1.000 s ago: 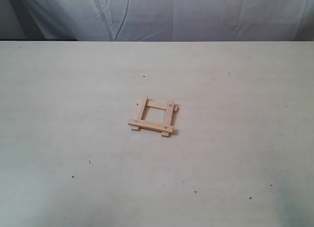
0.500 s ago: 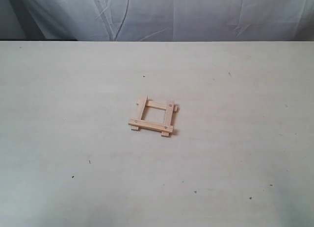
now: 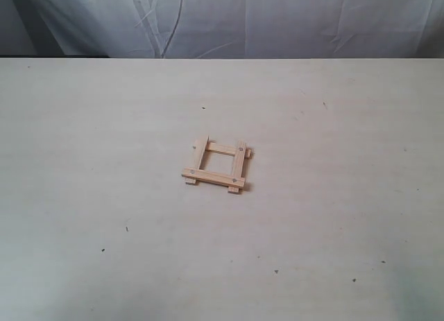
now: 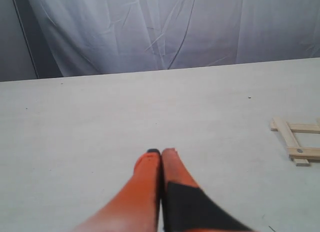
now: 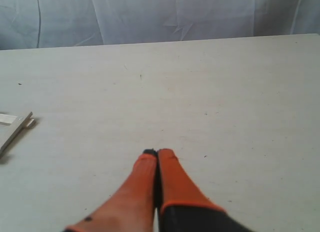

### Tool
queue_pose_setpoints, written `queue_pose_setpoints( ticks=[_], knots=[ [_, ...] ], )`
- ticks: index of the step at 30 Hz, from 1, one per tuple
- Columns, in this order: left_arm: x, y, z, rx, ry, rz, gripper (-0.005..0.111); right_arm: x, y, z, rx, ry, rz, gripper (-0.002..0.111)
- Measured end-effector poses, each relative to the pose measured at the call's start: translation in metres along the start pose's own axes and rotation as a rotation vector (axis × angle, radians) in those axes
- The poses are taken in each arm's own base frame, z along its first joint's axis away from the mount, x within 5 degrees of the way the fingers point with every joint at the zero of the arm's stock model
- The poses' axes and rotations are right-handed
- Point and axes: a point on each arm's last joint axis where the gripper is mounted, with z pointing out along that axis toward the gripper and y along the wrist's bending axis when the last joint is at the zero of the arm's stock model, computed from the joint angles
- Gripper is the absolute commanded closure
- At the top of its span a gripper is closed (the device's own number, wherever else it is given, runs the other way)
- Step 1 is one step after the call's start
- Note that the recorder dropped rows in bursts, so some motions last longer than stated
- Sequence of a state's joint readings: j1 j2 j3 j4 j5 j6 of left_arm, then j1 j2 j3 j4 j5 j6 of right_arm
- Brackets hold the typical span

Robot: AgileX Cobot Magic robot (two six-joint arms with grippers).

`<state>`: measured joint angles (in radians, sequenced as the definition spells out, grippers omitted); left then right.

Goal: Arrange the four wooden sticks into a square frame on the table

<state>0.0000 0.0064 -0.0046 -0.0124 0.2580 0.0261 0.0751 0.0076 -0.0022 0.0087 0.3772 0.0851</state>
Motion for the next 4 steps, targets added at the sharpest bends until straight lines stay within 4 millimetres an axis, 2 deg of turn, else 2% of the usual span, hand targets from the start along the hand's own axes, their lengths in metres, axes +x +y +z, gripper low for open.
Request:
queue_pose_setpoints(
  ticks=[4],
  knots=[
    [0.0,0.0,0.0,0.0,0.0,0.0,0.107,0.0,0.0,0.0,0.0,0.0,0.0,0.108]
  ],
)
